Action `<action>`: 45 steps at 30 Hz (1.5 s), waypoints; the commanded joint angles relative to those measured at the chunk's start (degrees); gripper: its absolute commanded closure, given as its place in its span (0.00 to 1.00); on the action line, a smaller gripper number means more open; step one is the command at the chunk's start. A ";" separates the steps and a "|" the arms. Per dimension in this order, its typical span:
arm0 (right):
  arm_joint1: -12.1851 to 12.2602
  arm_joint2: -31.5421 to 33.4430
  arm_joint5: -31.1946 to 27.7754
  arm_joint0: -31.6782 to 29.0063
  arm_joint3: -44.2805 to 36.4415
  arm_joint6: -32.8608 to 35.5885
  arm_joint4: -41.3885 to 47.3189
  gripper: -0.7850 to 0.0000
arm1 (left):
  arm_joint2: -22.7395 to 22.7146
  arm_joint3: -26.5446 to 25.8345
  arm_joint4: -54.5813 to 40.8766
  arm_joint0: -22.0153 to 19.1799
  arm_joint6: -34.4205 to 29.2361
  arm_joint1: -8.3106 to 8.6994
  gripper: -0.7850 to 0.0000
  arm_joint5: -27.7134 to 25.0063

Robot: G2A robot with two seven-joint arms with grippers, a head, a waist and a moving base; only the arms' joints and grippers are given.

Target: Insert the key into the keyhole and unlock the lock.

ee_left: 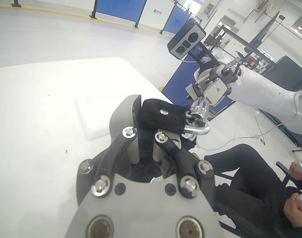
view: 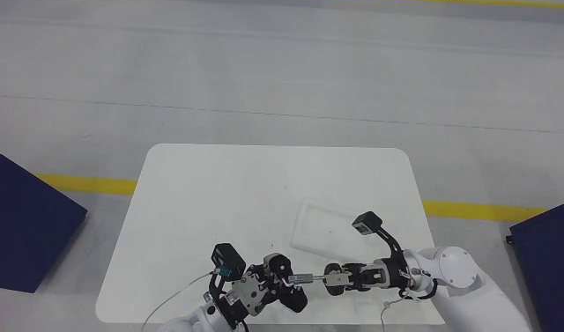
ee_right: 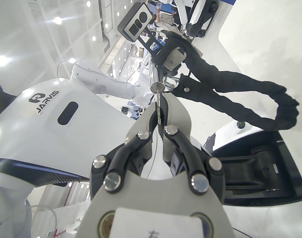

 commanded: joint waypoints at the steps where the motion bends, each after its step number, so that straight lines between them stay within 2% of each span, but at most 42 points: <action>1: -0.01 0.04 0.27 -0.06 -0.03 -0.12 -0.02 1.00 | 0.00 0.00 0.00 0.00 0.00 0.00 1.00 0.00; 23: -0.42 -0.75 2.26 -0.40 -1.30 -1.70 -0.98 1.00 | 0.00 0.00 0.00 0.00 0.00 0.00 1.00 0.00; 45: -1.05 -1.29 2.65 -1.03 -1.19 -7.05 -2.03 1.00 | 2.07 -0.03 4.42 -0.21 4.73 0.07 1.00 7.30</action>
